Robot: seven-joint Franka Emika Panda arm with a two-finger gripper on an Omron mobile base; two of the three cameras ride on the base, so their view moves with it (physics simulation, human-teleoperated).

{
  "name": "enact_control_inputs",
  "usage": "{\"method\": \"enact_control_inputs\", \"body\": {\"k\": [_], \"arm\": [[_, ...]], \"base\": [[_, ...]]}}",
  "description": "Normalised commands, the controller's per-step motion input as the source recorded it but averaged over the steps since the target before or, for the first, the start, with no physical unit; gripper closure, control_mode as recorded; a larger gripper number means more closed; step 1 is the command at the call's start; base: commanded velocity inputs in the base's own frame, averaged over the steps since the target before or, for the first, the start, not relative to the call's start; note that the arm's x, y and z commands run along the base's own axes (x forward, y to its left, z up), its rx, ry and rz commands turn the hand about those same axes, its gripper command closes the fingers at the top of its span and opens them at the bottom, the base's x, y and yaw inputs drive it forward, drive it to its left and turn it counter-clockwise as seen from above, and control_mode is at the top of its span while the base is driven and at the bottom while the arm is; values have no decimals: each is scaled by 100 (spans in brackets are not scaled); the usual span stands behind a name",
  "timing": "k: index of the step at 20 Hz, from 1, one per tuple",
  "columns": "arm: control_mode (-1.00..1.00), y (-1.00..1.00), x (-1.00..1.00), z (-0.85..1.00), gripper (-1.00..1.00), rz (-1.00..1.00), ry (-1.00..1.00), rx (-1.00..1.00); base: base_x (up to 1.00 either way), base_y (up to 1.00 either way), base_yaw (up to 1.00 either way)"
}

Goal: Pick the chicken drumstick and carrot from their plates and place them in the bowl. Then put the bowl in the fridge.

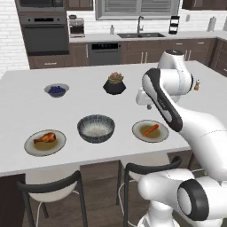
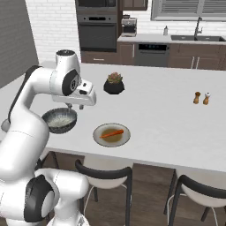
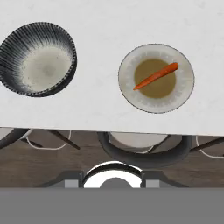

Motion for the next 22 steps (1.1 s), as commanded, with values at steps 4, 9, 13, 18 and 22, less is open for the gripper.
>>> {"method": "enact_control_inputs", "body": {"k": [4, 9, 13, 18, 22], "arm": [[-100, -3, -61, 0, -100, -2, -4, 2], [-100, -31, -90, -15, -100, -33, 4, 10], [-100, -39, -10, -41, -100, -52, 28, 0], [-100, -32, 83, -31, -100, -34, 30, 0], [-100, -22, 100, -38, -100, -7, 29, 2]], "base": [[0, 0, 0], [0, 0, 0], [0, 0, 0], [0, 0, 0], [0, 0, 0]]}}
